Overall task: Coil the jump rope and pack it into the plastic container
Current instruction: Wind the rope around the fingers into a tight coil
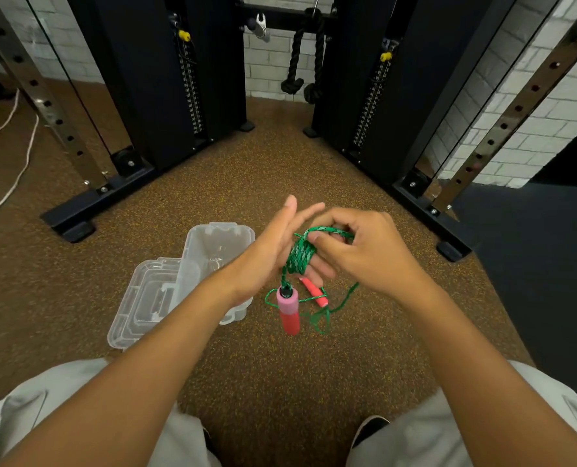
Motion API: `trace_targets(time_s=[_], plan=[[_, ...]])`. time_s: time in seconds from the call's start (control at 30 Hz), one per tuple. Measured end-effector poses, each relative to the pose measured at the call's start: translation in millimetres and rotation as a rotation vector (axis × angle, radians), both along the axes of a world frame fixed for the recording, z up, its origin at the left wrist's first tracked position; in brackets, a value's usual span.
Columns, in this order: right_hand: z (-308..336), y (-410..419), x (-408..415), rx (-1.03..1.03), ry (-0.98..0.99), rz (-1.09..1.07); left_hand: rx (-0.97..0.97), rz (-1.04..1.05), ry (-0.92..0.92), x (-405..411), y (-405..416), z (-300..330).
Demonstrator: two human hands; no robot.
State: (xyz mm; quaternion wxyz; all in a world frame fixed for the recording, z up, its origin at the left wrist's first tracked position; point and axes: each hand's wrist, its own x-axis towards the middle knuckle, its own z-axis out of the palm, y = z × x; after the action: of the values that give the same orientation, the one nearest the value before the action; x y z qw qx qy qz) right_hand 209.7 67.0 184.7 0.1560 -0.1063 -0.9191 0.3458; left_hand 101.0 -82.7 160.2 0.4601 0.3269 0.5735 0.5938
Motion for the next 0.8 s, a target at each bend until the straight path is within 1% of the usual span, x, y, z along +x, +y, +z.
trace_targets(time_s=[0.13,0.27,0.33,0.47,0.6,0.73,0.8], plan=[[-12,6,-1,-0.066,0.014,-0.02,0.021,-0.005,-0.124,1,-2,6],[-29,7,-5,-0.235,-0.015,0.0,0.106,0.042,-0.286,-3,-4,9],[-38,5,-5,-0.268,-0.057,0.004,0.167,0.094,-0.361,-5,-5,11],[-49,-6,-7,-0.23,-0.137,0.024,0.25,0.171,-0.431,-8,-6,14],[-50,-15,-7,-0.139,-0.269,0.078,0.254,0.225,-0.448,-10,-4,13],[-41,-21,-2,0.011,-0.377,0.196,0.215,0.286,-0.365,-14,-5,11],[-33,-24,0,0.068,-0.378,0.21,0.189,0.303,-0.335,-15,-5,10]])
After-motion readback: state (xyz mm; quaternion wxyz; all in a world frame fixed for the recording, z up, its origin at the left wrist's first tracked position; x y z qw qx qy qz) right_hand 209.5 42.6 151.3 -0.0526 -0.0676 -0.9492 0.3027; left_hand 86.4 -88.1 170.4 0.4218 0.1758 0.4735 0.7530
